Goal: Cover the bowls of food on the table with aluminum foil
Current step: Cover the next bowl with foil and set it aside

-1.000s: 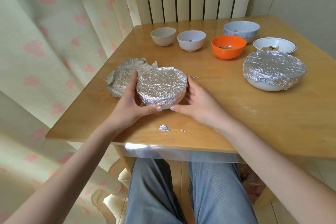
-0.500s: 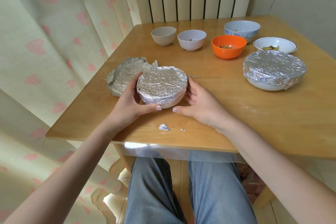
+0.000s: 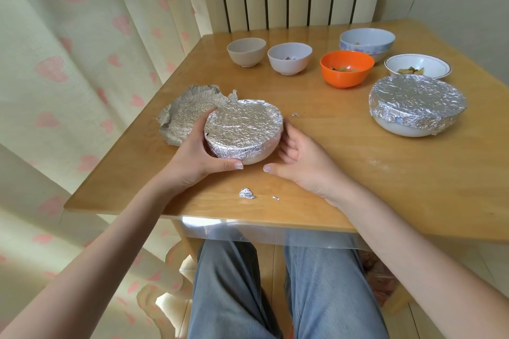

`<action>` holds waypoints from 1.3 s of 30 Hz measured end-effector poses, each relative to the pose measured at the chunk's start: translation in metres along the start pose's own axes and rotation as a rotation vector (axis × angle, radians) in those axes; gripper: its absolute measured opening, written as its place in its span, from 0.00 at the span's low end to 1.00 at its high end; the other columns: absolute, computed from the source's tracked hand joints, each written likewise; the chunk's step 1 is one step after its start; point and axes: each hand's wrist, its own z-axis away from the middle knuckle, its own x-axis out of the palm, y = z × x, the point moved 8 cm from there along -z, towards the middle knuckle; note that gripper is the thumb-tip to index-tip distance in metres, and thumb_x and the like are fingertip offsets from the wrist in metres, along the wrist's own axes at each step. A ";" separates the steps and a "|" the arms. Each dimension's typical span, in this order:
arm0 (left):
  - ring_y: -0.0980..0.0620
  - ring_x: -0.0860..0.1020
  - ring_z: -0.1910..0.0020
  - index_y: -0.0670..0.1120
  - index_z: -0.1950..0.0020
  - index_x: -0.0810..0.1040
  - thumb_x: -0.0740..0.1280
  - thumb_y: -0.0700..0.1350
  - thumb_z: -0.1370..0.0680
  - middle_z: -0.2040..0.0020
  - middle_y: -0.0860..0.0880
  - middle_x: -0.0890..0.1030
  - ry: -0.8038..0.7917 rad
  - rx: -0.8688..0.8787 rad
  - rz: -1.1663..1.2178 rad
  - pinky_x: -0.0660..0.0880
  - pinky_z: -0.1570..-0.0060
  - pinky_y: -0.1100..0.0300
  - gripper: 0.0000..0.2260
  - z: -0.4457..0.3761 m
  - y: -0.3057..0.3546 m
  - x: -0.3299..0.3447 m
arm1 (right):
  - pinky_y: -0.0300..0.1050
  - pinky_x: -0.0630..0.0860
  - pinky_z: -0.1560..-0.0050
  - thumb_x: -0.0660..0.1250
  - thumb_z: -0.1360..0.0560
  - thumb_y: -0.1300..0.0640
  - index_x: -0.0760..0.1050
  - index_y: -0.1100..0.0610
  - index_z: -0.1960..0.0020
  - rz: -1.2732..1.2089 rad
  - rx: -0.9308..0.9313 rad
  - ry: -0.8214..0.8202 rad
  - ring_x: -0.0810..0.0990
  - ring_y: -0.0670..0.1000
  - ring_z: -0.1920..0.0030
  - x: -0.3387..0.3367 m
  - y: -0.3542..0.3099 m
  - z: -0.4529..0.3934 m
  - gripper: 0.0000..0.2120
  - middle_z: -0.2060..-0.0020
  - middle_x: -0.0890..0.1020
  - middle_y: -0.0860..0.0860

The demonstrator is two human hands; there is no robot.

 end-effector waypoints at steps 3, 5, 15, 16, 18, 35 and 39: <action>0.68 0.74 0.39 0.47 0.25 0.63 0.81 0.53 0.48 0.37 0.59 0.76 0.015 0.028 -0.007 0.66 0.42 0.77 0.54 -0.001 0.002 -0.001 | 0.40 0.59 0.28 0.70 0.32 0.76 0.44 0.58 0.22 0.014 0.001 -0.008 0.60 0.47 0.26 0.000 0.002 0.000 0.49 0.24 0.57 0.51; 0.67 0.75 0.39 0.47 0.26 0.65 0.81 0.53 0.49 0.38 0.58 0.77 0.025 0.048 -0.016 0.67 0.43 0.76 0.53 -0.001 0.004 -0.001 | 0.40 0.60 0.28 0.70 0.32 0.75 0.46 0.56 0.22 0.027 -0.001 -0.013 0.61 0.47 0.27 0.001 0.002 0.000 0.49 0.25 0.59 0.50; 0.80 0.55 0.33 0.55 0.20 0.44 0.79 0.70 0.53 0.28 0.70 0.53 -0.080 0.011 -0.117 0.52 0.35 0.79 0.70 0.005 0.004 -0.001 | 0.35 0.58 0.30 0.66 0.29 0.76 0.42 0.59 0.22 0.016 -0.009 0.036 0.59 0.47 0.26 0.000 -0.001 0.002 0.46 0.23 0.55 0.53; 0.74 0.54 0.28 0.56 0.20 0.43 0.79 0.69 0.53 0.24 0.66 0.52 -0.091 -0.006 -0.119 0.51 0.29 0.72 0.70 0.005 0.001 -0.001 | 0.34 0.58 0.31 0.65 0.29 0.77 0.42 0.59 0.22 0.013 -0.006 0.041 0.59 0.47 0.26 0.000 -0.001 0.002 0.45 0.23 0.54 0.52; 0.62 0.54 0.23 0.57 0.21 0.42 0.82 0.65 0.51 0.20 0.56 0.52 -0.112 -0.034 -0.078 0.52 0.23 0.55 0.69 0.005 -0.007 -0.002 | 0.33 0.58 0.32 0.65 0.28 0.76 0.41 0.59 0.22 0.017 -0.005 0.044 0.59 0.47 0.26 -0.001 -0.001 0.002 0.45 0.24 0.54 0.52; 0.45 0.65 0.26 0.44 0.21 0.53 0.81 0.45 0.36 0.24 0.45 0.66 -0.372 -0.066 0.193 0.62 0.27 0.50 0.52 0.003 -0.008 0.000 | 0.34 0.58 0.32 0.64 0.28 0.78 0.45 0.60 0.22 0.018 -0.006 0.034 0.61 0.49 0.27 0.002 -0.002 0.002 0.43 0.25 0.59 0.54; 0.48 0.68 0.27 0.44 0.21 0.55 0.77 0.37 0.35 0.26 0.47 0.69 -0.351 -0.051 0.189 0.66 0.29 0.55 0.48 -0.002 -0.008 0.000 | 0.29 0.60 0.36 0.63 0.28 0.79 0.53 0.61 0.24 0.017 -0.007 0.033 0.66 0.50 0.29 0.001 -0.006 0.000 0.38 0.27 0.65 0.55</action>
